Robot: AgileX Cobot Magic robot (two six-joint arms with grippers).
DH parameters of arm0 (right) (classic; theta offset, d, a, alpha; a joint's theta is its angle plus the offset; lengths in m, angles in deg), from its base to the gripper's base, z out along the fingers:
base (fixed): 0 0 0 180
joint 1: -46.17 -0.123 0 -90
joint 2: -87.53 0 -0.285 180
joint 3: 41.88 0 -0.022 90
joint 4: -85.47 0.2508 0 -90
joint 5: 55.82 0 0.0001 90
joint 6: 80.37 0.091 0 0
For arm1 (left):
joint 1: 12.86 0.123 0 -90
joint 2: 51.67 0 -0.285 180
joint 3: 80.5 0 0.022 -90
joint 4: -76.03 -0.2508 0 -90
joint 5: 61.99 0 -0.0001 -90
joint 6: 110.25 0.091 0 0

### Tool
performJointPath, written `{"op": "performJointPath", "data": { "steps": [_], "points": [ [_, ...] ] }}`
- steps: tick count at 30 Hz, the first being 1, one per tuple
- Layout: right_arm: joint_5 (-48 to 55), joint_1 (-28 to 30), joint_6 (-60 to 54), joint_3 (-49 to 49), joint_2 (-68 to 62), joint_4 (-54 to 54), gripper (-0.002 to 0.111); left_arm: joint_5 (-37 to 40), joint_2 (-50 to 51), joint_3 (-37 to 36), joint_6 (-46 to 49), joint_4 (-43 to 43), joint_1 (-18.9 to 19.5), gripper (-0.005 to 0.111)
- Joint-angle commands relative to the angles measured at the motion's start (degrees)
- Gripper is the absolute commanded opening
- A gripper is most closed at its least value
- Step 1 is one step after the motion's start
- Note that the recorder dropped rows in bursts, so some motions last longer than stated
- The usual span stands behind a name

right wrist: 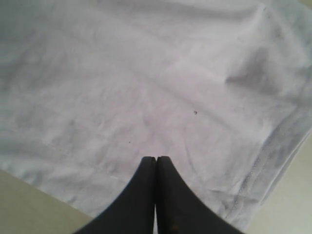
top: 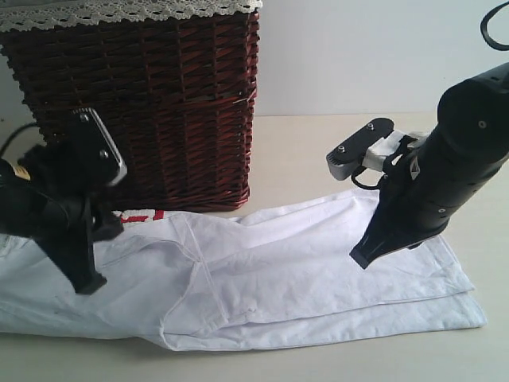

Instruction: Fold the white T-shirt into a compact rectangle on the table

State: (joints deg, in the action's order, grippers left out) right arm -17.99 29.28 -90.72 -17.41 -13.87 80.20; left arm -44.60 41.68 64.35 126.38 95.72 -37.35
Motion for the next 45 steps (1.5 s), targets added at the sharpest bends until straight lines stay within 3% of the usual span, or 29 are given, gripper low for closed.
{"op": "performJointPath", "data": {
  "steps": [1,6,9,16,21,25,29,33,40,45],
  "points": [
    [-0.6,0.0,0.1,-0.2,0.5,0.4,0.0,7.5,4.2,-0.8,-0.3,3.5,0.0,0.0],
    [0.5,0.0,0.1,-0.2,0.5,0.4,0.0,2.8,10.7,-0.8,0.2,12.2,0.0,0.0],
    [0.5,0.0,0.1,-0.2,0.5,0.4,0.0,0.3,12.8,-0.8,1.0,12.0,0.0,0.0],
    [0.5,0.0,0.0,-0.2,0.5,0.4,0.0,-16.4,14.4,-0.6,1.1,12.7,0.0,0.0],
    [-0.6,0.0,0.0,-0.2,0.5,0.3,0.0,-17.9,13.8,1.4,1.4,12.1,0.0,0.0],
    [-0.5,0.0,0.0,-0.2,0.5,0.3,0.0,-25.1,13.8,2.6,1.4,12.4,0.0,0.0],
    [1.3,0.0,0.0,-0.2,0.5,0.2,0.0,-24.7,12.1,2.6,1.3,19.5,1.2,0.0],
    [2.5,0.0,0.0,-0.2,0.5,0.2,0.0,-14.8,9.9,2.4,-1.2,27.1,8.2,0.0],
    [3.4,0.0,0.0,-0.2,0.5,0.4,0.0,7.0,8.4,2.3,-2.3,31.2,29.4,0.0],
    [3.9,0.0,0.1,-0.2,0.5,0.8,0.0,23.4,8.4,2.1,3.8,44.9,41.1,0.0]
  ]
}}
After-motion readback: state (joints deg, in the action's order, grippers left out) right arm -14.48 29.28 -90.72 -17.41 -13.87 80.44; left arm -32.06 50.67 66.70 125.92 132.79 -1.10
